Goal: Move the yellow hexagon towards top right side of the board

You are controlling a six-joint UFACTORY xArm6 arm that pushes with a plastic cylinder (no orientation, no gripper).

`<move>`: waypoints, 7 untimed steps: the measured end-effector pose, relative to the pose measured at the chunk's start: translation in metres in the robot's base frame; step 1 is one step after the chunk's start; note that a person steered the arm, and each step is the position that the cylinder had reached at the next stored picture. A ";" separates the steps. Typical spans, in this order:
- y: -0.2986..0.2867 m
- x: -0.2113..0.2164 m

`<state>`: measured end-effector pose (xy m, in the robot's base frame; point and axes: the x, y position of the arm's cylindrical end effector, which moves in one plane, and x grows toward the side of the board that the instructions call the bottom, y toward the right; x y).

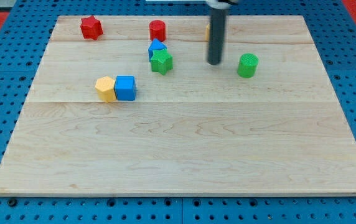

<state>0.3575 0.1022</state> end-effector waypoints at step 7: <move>-0.249 0.046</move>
<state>0.4030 -0.1472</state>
